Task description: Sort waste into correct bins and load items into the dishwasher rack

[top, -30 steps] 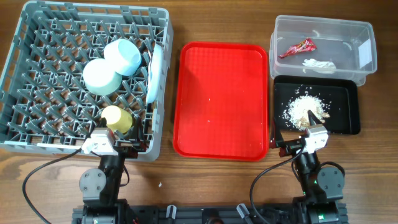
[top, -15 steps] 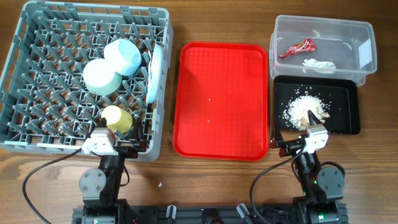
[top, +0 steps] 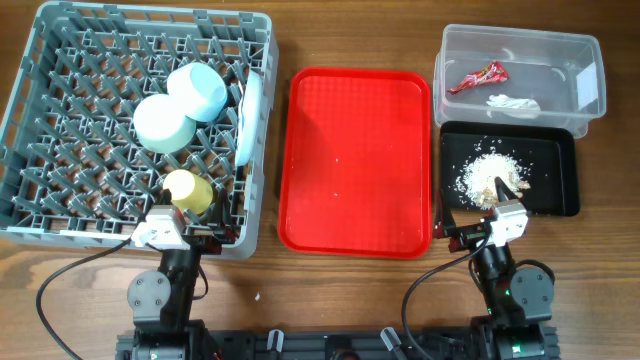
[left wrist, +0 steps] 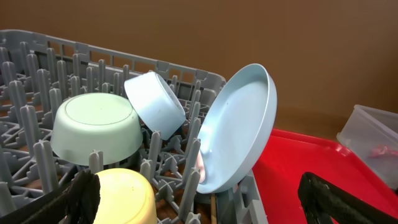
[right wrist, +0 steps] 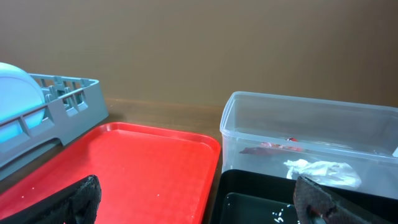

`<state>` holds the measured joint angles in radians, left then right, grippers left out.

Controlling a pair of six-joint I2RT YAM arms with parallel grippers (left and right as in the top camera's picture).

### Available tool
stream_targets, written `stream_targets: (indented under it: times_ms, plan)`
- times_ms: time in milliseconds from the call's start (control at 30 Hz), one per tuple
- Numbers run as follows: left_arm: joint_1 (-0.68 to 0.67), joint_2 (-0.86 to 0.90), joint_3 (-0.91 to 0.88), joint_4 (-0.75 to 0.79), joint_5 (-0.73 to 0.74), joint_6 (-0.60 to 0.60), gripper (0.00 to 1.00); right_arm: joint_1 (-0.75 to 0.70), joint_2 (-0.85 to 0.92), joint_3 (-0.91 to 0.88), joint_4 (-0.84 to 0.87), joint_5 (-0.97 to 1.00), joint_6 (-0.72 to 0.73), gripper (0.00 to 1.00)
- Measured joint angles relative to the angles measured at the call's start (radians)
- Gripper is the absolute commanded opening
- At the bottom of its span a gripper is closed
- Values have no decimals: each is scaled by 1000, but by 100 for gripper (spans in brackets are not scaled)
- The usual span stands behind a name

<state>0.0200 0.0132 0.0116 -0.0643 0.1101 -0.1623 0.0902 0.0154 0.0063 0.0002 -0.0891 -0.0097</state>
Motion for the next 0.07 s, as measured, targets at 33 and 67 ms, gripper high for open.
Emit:
stream_targets:
  times_ms: [33, 67]
  plan:
    - [0, 0, 0, 0, 0, 0, 100, 0, 0, 0, 0, 0, 0, 100]
    - [0, 0, 0, 0, 0, 0, 100, 0, 0, 0, 0, 0, 0, 100]
